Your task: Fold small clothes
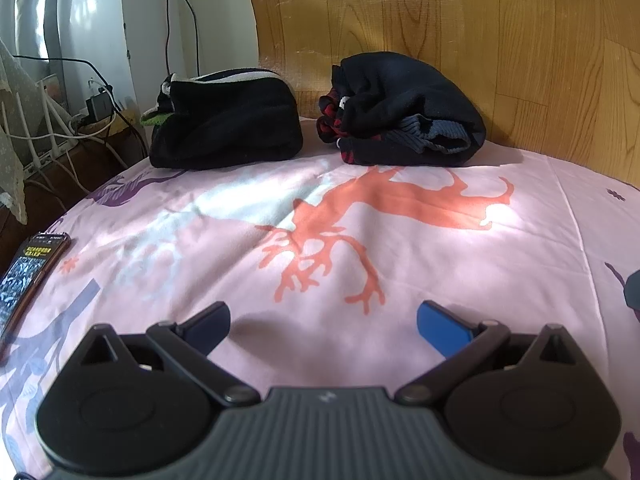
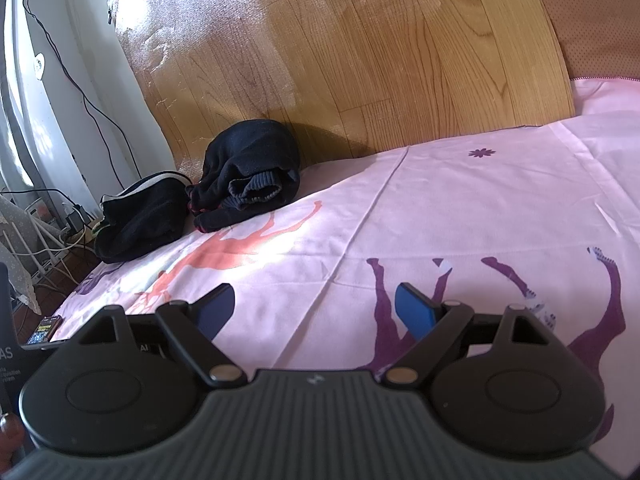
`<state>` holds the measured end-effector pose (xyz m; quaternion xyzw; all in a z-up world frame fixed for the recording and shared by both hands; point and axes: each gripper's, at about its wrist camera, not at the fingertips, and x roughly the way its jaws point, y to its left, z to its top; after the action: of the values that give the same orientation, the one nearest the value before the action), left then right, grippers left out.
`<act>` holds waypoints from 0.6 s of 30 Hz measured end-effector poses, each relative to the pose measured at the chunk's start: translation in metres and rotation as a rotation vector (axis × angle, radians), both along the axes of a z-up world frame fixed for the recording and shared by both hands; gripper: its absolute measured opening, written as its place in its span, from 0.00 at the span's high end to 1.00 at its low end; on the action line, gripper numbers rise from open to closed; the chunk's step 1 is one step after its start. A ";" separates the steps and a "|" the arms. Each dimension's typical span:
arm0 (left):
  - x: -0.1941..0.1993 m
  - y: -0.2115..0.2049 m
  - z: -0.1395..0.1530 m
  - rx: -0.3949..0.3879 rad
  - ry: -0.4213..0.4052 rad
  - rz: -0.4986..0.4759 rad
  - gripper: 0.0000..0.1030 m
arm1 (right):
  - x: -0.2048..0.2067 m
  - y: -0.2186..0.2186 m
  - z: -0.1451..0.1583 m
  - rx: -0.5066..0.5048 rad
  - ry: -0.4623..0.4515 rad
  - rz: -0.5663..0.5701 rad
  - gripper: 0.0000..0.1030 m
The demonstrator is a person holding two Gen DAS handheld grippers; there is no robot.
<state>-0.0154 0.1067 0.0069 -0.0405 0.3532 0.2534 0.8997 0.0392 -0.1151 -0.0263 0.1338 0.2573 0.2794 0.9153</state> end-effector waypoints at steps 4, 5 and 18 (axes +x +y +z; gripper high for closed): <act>0.000 0.002 0.000 -0.012 -0.002 0.002 0.00 | 0.000 0.000 0.000 0.000 0.000 0.000 0.13; 0.000 0.002 0.000 -0.014 -0.002 0.003 0.00 | 0.000 0.000 0.000 0.000 0.000 0.000 0.13; -0.001 -0.002 0.001 0.019 -0.011 0.005 0.00 | -0.002 -0.001 -0.001 0.004 0.003 -0.007 0.13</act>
<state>-0.0163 0.1051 0.0080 -0.0344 0.3456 0.2589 0.9013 0.0375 -0.1156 -0.0276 0.1371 0.2577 0.2766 0.9156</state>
